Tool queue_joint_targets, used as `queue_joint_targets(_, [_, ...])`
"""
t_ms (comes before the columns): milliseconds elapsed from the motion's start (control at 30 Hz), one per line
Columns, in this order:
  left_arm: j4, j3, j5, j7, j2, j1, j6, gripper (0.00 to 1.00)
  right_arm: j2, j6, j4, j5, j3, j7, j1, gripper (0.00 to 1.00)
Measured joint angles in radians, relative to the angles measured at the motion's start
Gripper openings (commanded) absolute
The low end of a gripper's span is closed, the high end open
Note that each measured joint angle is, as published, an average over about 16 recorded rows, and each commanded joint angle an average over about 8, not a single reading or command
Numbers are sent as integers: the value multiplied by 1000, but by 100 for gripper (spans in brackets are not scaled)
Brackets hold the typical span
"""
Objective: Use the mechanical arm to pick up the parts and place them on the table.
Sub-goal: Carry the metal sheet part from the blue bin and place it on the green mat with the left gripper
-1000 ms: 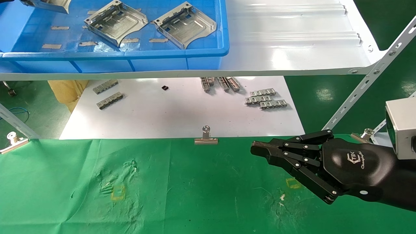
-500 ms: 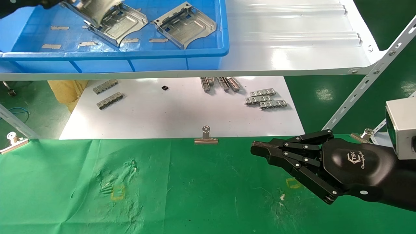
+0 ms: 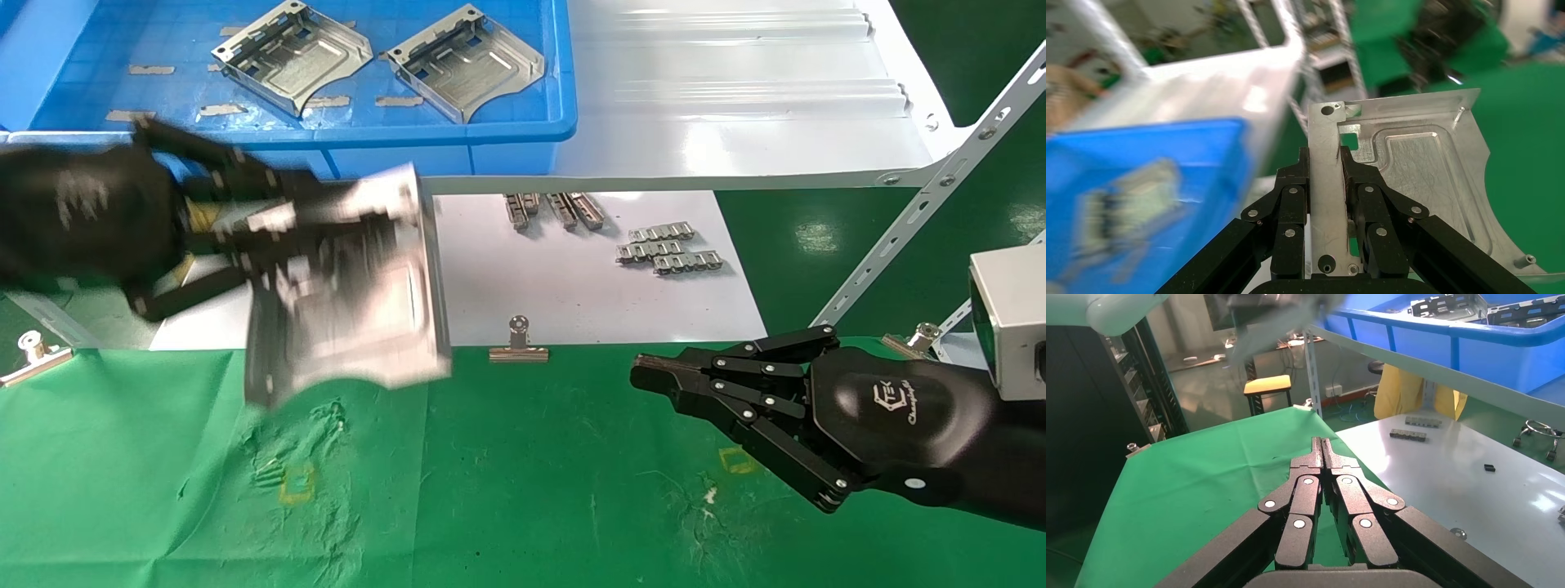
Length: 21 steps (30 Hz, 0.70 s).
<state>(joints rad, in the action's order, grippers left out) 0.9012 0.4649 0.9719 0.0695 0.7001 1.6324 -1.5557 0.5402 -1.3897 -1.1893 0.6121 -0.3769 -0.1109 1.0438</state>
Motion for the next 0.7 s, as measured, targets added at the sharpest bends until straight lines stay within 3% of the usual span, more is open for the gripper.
queue_joint_targets(300, [38, 151, 9, 127, -54, -24, -27, 0, 0, 0, 0, 0, 0, 0, 0, 0])
queue_joint_targets(700, [57, 272, 149, 197, -97, -85, 62, 0, 0, 0, 0, 0, 0, 0, 0, 0])
